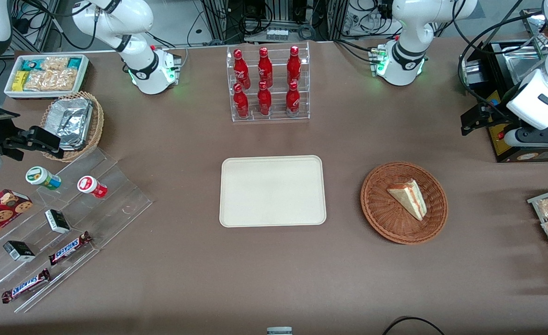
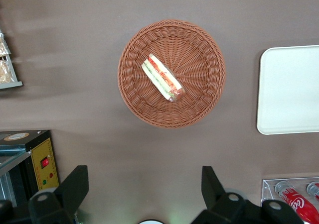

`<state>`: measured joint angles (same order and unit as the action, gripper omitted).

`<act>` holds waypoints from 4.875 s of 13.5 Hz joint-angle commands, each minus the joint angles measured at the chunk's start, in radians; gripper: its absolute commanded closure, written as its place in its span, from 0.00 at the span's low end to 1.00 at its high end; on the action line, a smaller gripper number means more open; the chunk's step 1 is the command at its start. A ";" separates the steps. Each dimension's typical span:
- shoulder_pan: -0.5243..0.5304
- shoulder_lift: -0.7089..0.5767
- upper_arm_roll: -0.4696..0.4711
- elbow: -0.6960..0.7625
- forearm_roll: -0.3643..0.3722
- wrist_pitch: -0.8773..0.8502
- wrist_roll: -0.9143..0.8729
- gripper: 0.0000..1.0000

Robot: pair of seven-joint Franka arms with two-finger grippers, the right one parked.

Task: Place sandwich from basket to tray
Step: 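Move the left gripper over the wicker basket and lower toward the sandwich, then close the left gripper on the wrapped sandwich's edge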

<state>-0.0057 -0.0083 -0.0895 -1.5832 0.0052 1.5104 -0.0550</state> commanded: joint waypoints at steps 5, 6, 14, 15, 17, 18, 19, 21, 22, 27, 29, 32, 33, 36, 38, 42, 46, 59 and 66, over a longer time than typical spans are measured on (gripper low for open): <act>0.015 0.020 -0.004 -0.024 0.004 0.008 -0.003 0.00; 0.023 0.022 -0.003 -0.041 0.004 0.016 -0.003 0.00; 0.039 0.028 -0.004 -0.283 0.027 0.313 -0.187 0.00; 0.038 0.031 -0.006 -0.309 0.027 0.352 -0.213 0.00; 0.035 0.042 -0.009 -0.359 0.027 0.427 -0.276 0.00; 0.032 0.054 -0.013 -0.385 0.027 0.477 -0.328 0.00; 0.030 0.063 -0.024 -0.417 0.027 0.534 -0.385 0.00; 0.030 0.092 -0.044 -0.442 0.027 0.603 -0.475 0.00; 0.026 0.109 -0.047 -0.442 0.029 0.616 -0.505 0.00; 0.007 0.197 -0.053 -0.435 0.027 0.686 -0.626 0.00; 0.007 0.229 -0.053 -0.437 0.027 0.702 -0.648 0.00; 0.007 0.269 -0.053 -0.437 0.027 0.703 -0.651 0.00; 0.007 0.284 -0.053 -0.437 0.027 0.705 -0.654 0.00; 0.000 0.315 -0.053 -0.437 0.027 0.711 -0.661 0.00; 0.000 0.335 -0.053 -0.437 0.027 0.725 -0.666 0.00; 0.001 0.375 -0.052 -0.439 0.027 0.757 -0.678 0.00; 0.001 0.379 -0.053 -0.442 0.027 0.761 -0.727 0.34; -0.036 0.355 -0.053 -0.347 0.062 0.601 -0.654 1.00; -0.103 0.307 -0.053 -0.224 0.081 0.385 -0.596 1.00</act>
<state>-0.0788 0.3247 -0.1490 -1.8517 0.0594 1.9738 -0.6810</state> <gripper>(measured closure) 0.850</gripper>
